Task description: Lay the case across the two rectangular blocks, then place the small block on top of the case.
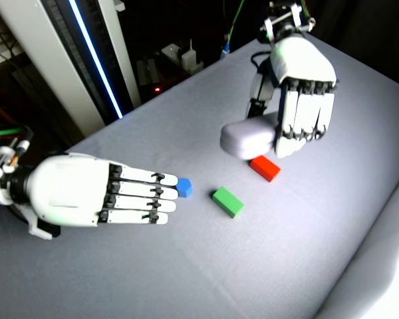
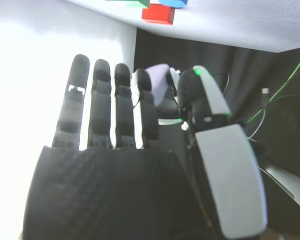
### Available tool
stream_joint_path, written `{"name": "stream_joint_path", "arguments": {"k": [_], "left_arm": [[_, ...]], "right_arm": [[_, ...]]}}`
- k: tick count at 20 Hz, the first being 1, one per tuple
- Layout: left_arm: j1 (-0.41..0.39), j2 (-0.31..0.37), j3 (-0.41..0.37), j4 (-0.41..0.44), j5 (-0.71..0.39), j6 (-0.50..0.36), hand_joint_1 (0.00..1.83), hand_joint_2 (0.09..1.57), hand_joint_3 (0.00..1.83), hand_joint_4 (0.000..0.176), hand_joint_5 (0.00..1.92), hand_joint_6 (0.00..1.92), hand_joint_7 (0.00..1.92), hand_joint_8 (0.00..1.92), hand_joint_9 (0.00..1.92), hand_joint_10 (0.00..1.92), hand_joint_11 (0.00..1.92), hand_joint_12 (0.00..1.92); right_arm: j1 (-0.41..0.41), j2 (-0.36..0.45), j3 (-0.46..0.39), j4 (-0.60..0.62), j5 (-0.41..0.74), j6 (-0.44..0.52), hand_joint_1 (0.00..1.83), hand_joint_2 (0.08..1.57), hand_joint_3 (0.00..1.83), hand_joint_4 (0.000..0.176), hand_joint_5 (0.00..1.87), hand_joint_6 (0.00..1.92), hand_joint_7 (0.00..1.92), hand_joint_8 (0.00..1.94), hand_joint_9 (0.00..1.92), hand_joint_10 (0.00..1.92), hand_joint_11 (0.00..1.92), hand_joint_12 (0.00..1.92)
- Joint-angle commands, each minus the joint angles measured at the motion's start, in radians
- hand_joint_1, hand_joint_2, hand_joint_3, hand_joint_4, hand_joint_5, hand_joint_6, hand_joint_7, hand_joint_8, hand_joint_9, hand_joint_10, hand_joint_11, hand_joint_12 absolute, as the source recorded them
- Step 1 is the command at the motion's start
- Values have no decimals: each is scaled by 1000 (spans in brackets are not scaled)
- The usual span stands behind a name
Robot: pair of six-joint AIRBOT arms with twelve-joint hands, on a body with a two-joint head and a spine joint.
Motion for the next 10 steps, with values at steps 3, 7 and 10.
{"name": "stream_joint_path", "arguments": {"k": [3, 7, 10], "left_arm": [[-29, -56, 60, -30, -44, -6, 1299, 1061, 1, 0, 1139, 540, 1066, 1007, 1040, 987, 944, 1331], [-28, -108, 113, -56, 14, -7, 1284, 1082, 1, 0, 1118, 502, 1034, 1166, 1022, 1250, 903, 1605], [-22, -124, 130, -66, 38, -7, 1298, 1045, 4, 0, 1122, 579, 1143, 864, 1068, 822, 879, 1213]], "right_arm": [[17, 0, 7, 30, 112, 7, 710, 1385, 0, 25, 259, 1, 264, 0, 231, 0, 145, 276], [18, -2, 9, 27, 111, 10, 668, 1360, 0, 43, 286, 0, 289, 0, 255, 0, 198, 231], [18, -4, 12, 27, 111, 13, 633, 1352, 1, 31, 292, 1, 294, 0, 249, 0, 196, 210]]}}
